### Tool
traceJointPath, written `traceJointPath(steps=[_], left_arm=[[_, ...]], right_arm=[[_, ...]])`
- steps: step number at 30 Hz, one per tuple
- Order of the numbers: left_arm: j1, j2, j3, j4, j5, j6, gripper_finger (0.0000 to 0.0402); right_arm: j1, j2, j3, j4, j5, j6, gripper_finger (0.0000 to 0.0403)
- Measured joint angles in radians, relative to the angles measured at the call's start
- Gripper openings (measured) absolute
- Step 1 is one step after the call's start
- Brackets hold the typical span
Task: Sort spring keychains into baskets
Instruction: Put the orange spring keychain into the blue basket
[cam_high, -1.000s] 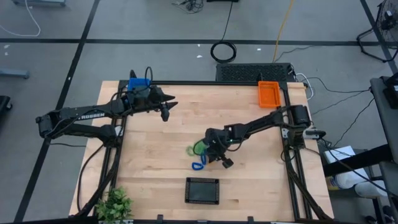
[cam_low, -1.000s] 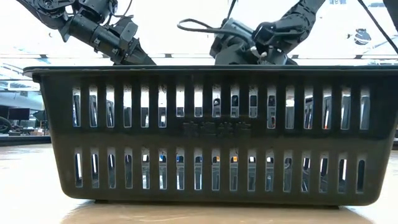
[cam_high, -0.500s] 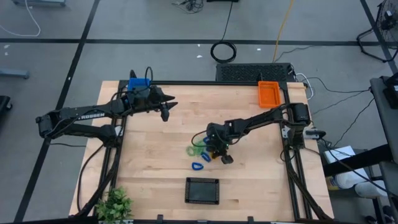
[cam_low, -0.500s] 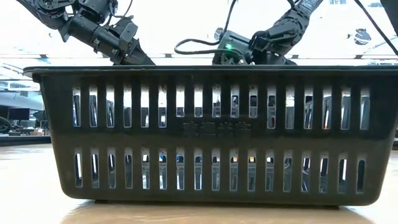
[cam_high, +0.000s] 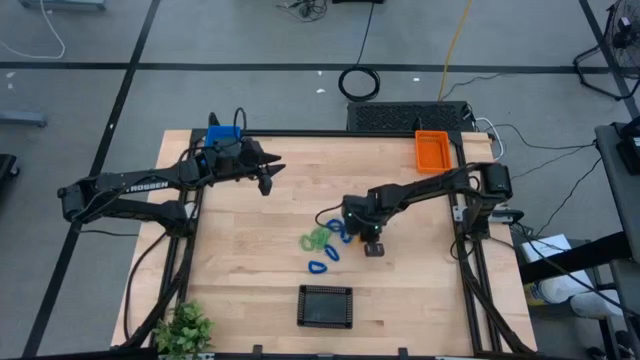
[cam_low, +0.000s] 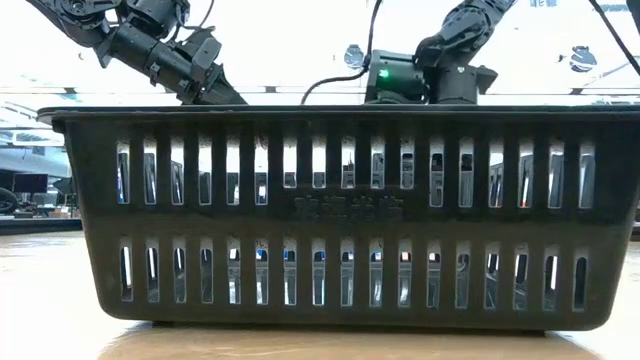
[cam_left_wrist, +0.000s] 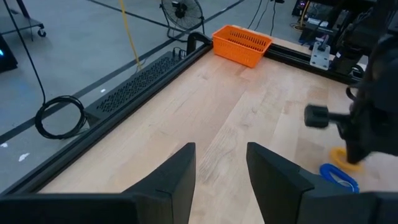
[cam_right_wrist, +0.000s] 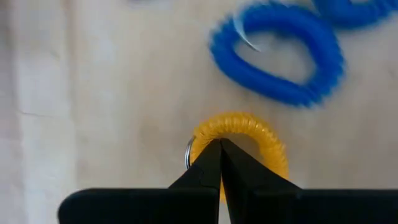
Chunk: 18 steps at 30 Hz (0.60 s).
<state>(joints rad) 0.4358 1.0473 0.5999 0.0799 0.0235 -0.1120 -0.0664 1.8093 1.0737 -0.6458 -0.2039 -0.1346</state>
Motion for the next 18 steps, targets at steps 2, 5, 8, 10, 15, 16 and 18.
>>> traceJointPath(steps=[2, 5, 8, 10, 15, 16, 18], left_arm=[[0.000, 0.000, 0.000, 0.000, 0.000, 0.000, 0.0149], [0.000, 0.000, 0.000, 0.000, 0.000, 0.000, 0.0148], [0.000, 0.000, 0.000, 0.000, 0.000, 0.000, 0.0149], [0.000, 0.000, 0.000, -0.001, 0.000, 0.000, 0.0149], [0.000, 0.000, 0.000, -0.001, 0.000, 0.001, 0.0149], [0.000, 0.000, 0.000, -0.001, 0.000, 0.001, 0.0149], [0.000, 0.000, 0.000, -0.001, 0.000, 0.000, 0.0149]], right_arm=[[-0.005, -0.004, 0.000, -0.029, 0.045, 0.023, 0.0000], [-0.009, -0.004, 0.000, -0.057, 0.133, 0.065, 0.0000], [-0.009, -0.004, 0.000, -0.062, 0.219, 0.072, 0.0000], [-0.009, -0.004, 0.000, -0.054, 0.248, 0.072, 0.0000], [-0.011, -0.004, -0.002, -0.024, 0.255, 0.068, 0.0002], [-0.013, -0.003, -0.002, -0.022, 0.262, 0.070, 0.0006], [-0.015, -0.003, -0.002, -0.019, 0.288, 0.069, 0.0016]])
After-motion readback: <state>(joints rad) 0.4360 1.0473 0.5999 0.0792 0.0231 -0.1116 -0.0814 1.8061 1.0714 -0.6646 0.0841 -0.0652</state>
